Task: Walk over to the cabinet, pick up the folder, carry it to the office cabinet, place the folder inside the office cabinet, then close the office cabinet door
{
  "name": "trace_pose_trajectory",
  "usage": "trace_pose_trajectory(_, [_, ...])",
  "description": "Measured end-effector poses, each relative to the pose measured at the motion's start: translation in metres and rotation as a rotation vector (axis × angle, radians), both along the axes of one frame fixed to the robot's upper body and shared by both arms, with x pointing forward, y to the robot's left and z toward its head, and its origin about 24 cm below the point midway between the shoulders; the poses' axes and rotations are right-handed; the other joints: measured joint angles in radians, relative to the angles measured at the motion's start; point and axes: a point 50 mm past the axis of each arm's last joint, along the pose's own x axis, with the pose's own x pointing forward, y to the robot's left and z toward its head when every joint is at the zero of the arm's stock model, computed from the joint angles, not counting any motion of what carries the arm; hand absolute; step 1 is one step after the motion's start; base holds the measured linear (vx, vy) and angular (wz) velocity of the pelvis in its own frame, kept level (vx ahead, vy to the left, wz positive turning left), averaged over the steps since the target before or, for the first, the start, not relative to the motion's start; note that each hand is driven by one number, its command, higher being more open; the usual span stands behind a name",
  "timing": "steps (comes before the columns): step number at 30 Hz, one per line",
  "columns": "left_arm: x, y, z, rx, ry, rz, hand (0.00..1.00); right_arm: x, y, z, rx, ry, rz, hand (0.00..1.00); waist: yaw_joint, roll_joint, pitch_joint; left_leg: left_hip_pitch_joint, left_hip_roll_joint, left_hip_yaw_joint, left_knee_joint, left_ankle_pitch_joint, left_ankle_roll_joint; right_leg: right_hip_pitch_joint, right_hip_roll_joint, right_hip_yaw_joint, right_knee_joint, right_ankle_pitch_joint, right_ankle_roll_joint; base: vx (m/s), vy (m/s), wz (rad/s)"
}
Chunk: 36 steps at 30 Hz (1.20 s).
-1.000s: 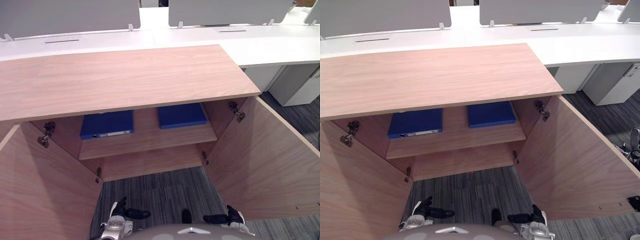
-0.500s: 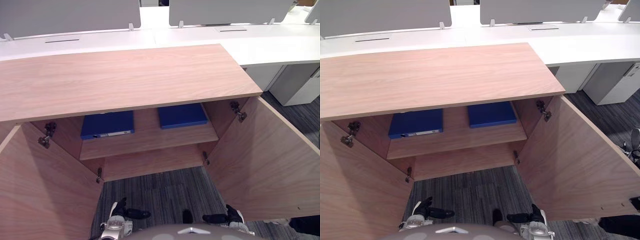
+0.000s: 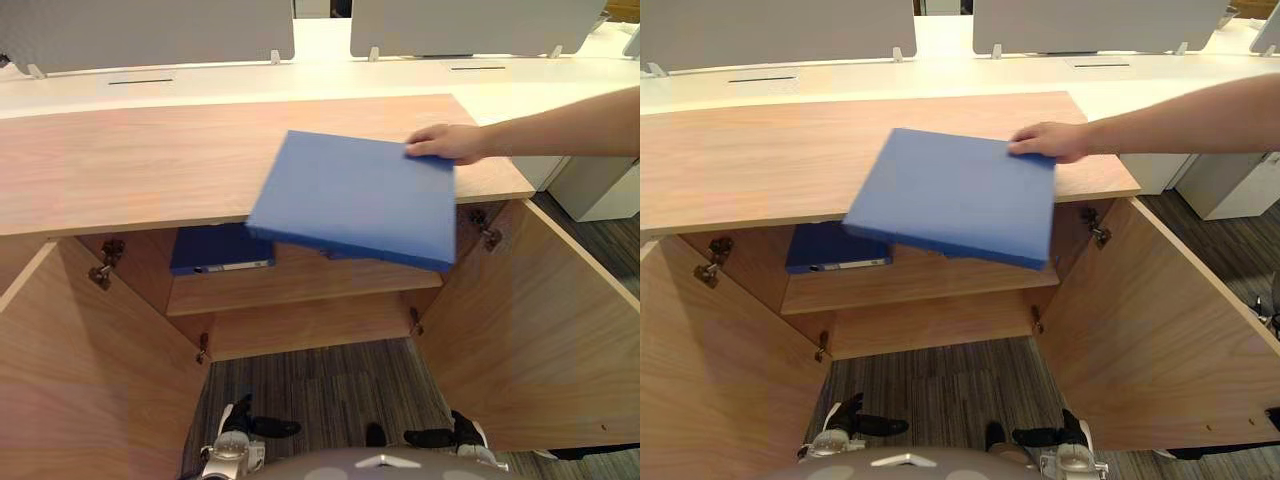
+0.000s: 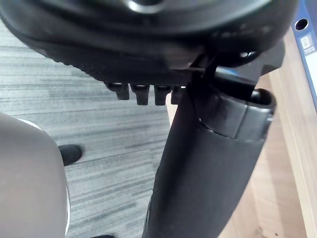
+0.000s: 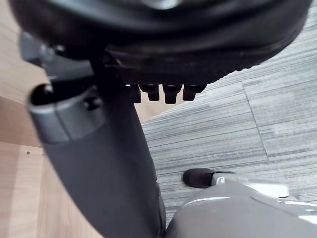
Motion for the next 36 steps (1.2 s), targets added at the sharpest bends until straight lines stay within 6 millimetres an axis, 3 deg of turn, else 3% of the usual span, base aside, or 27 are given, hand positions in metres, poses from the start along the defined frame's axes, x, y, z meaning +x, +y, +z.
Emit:
trace_pose_trajectory(5, [0.003, 0.005, 0.003, 0.039, -0.033, 0.057, 1.0, 0.001, 0.0, 0.0, -0.026, 0.004, 0.025, 1.0, 0.0, 0.0, 0.0, -0.003, 0.0, -0.021, -0.006, 0.001, 0.0, 0.006, -0.001, -0.021, 0.0, -0.009, 0.003, 0.02, 0.014, 0.14])
trace_pose_trajectory(7, [0.013, 0.008, 0.009, 0.059, -0.084, 0.07, 1.0, 0.001, 0.0, 0.0, -0.039, 0.007, 0.043, 1.0, 0.001, 0.0, 0.001, -0.002, -0.001, -0.03, -0.012, 0.002, 0.002, 0.011, -0.002, -0.032, 0.003, -0.013, 0.003, 0.04, 0.017, 0.13])
trace_pose_trajectory(13, [0.066, 0.023, 0.051, 0.142, -0.387, 0.116, 1.0, 0.01, 0.001, 0.002, -0.051, -0.011, 0.07, 1.0, 0.001, 0.005, 0.004, -0.004, -0.004, -0.047, -0.018, 0.006, 0.006, 0.016, -0.005, -0.055, 0.004, -0.014, 0.002, 0.02, 0.021, 0.08])
trace_pose_trajectory(18, [0.091, 0.036, 0.086, 0.205, -0.579, 0.161, 1.0, 0.015, 0.002, 0.004, -0.074, -0.017, 0.129, 1.0, 0.002, 0.005, 0.004, -0.006, -0.007, -0.055, -0.019, 0.011, 0.007, 0.018, -0.009, -0.064, 0.004, -0.014, 0.002, -0.02, 0.017, 0.06])
trace_pose_trajectory(30, [0.113, 0.079, 0.158, 0.416, -0.871, 0.206, 1.0, 0.019, 0.004, 0.005, -0.066, -0.029, 0.173, 1.0, 0.002, 0.005, 0.004, 0.003, -0.007, -0.078, -0.03, 0.025, 0.006, 0.037, -0.01, -0.087, 0.004, -0.014, 0.001, -0.02, 0.011, 0.06])
trace_pose_trajectory(36, [0.118, 0.082, 0.173, 0.435, -0.939, 0.211, 1.0, 0.021, 0.005, 0.006, -0.056, -0.034, 0.19, 1.0, 0.006, 0.006, 0.004, 0.006, -0.007, -0.079, -0.03, 0.027, 0.006, 0.041, -0.01, -0.088, 0.004, -0.014, 0.0, 0.0, 0.0, 0.0])
